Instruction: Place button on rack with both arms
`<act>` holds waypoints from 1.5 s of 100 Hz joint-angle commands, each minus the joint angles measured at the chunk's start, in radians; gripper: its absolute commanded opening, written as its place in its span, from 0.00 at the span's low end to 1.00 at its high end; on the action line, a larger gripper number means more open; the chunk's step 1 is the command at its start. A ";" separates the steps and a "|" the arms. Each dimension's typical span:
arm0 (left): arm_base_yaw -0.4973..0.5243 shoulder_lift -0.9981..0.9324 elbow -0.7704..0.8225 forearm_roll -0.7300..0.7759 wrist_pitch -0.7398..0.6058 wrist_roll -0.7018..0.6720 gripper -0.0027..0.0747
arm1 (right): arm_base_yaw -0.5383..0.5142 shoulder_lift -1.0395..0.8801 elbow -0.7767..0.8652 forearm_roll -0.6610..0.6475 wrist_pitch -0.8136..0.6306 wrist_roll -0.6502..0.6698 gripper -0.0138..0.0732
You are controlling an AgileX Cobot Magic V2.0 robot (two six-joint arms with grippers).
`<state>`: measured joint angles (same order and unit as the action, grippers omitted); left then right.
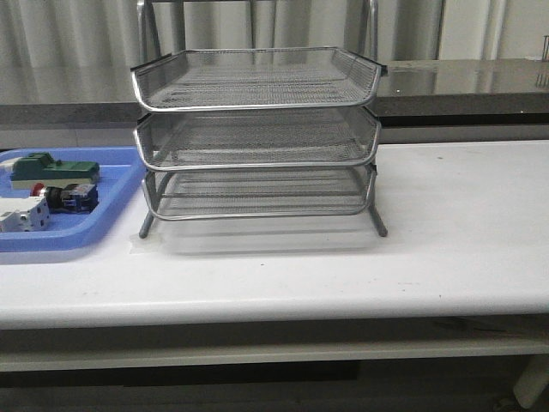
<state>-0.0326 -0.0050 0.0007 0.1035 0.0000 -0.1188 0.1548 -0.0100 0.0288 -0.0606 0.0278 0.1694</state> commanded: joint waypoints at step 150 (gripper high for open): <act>0.003 -0.035 0.046 0.000 -0.084 -0.008 0.04 | -0.005 0.305 -0.571 0.001 0.477 -0.003 0.09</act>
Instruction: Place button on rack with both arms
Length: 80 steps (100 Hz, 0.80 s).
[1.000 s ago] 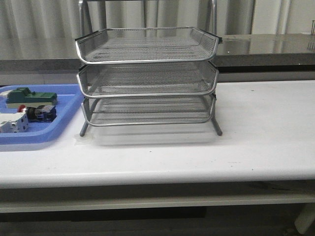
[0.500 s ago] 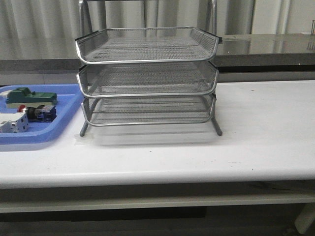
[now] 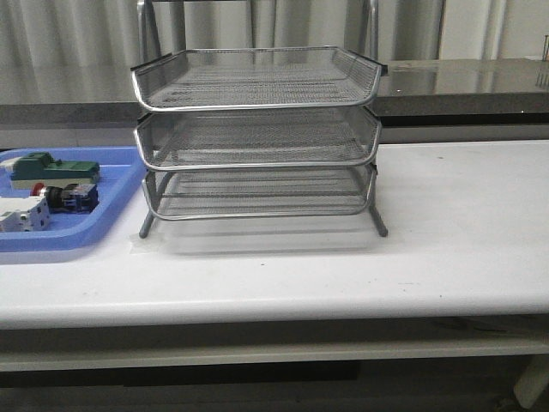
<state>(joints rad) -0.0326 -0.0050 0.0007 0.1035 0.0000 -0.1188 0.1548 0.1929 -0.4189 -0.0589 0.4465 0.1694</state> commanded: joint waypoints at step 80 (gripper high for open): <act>0.003 -0.035 0.046 0.000 -0.084 -0.008 0.04 | -0.005 0.674 -0.344 0.341 0.192 -0.027 0.52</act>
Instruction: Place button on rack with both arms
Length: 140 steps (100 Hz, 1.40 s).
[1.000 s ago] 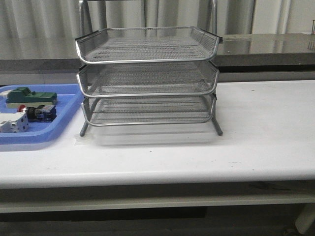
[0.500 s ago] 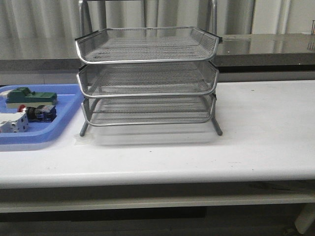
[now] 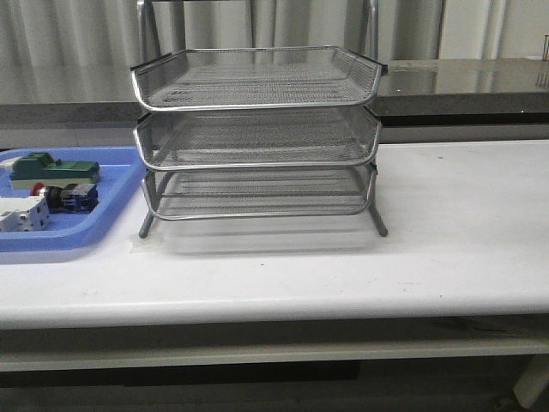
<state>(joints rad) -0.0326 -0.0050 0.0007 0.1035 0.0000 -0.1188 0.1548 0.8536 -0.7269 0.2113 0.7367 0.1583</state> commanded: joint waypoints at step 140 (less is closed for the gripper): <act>0.003 -0.035 0.046 0.000 -0.084 -0.008 0.04 | -0.005 0.874 -0.225 1.695 -0.168 -1.329 0.65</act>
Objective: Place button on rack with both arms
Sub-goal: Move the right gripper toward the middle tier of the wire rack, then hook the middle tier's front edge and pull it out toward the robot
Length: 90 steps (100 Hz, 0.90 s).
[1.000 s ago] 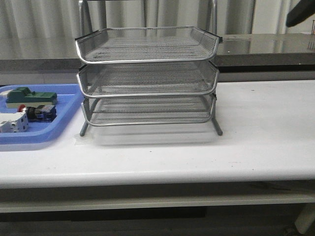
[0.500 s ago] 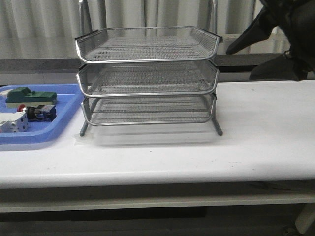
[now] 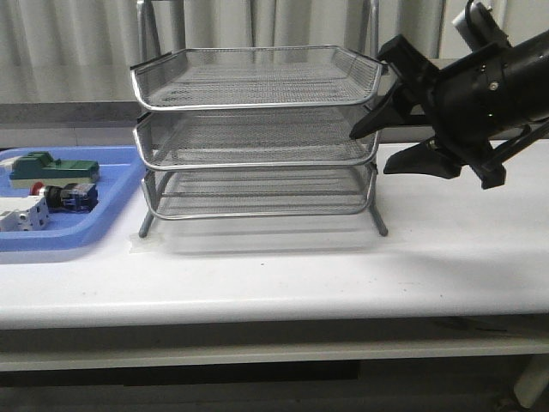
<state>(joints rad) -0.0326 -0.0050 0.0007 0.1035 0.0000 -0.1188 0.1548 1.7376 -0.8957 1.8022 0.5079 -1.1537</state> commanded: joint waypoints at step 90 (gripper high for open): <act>0.003 -0.035 0.046 0.000 -0.084 -0.008 0.04 | -0.005 0.094 -0.168 0.089 0.097 -0.016 0.09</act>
<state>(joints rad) -0.0326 -0.0050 0.0007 0.1035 0.0000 -0.1188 0.1528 1.8827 -1.0384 1.7993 0.5388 -1.1653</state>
